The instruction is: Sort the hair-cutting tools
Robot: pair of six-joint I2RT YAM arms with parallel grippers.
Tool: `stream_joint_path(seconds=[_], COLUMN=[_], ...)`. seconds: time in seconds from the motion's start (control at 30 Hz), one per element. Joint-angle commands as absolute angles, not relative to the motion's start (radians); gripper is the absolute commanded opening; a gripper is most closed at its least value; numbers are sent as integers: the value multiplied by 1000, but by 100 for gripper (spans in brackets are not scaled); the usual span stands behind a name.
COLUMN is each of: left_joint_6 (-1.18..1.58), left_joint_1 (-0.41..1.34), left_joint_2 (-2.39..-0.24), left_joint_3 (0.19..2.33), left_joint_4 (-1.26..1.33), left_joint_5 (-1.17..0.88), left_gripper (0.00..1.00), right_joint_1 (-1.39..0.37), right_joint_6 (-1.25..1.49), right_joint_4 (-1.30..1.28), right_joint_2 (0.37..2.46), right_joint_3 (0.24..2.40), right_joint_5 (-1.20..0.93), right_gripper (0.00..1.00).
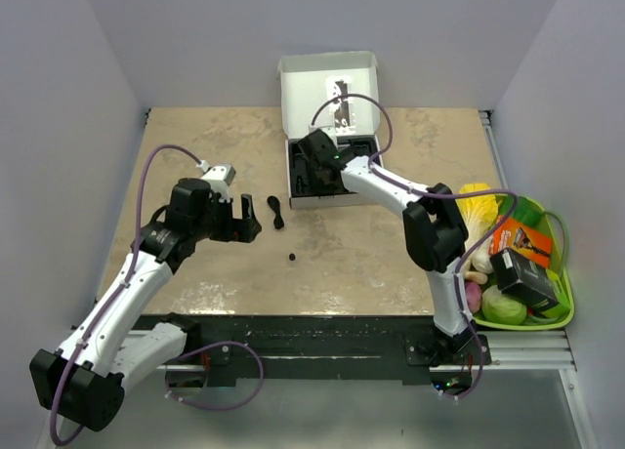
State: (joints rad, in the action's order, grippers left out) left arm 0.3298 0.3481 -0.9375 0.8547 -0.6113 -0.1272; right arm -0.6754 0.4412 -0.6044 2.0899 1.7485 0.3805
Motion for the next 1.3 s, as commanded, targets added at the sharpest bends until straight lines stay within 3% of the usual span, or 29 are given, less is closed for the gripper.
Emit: stream_joint_path(seconds=[0.0, 0.93, 1.27], left_joint_6=[316, 319, 318], left_joint_1=[348, 348, 348], left_joint_2=[-943, -968, -965], left_joint_3=[897, 896, 896], left_joint_4=[-594, -588, -589], left_joint_5=[-124, -118, -127], left_gripper=[100, 100, 100], right_joint_1=[-677, -629, -627], right_joint_6=[382, 463, 472], right_joint_4=[-552, -520, -558], right_joint_2=[2095, 2187, 2194], right_joint_3=[1828, 1842, 1830], right_joint_5=[391, 333, 336], right_gripper=[35, 35, 52])
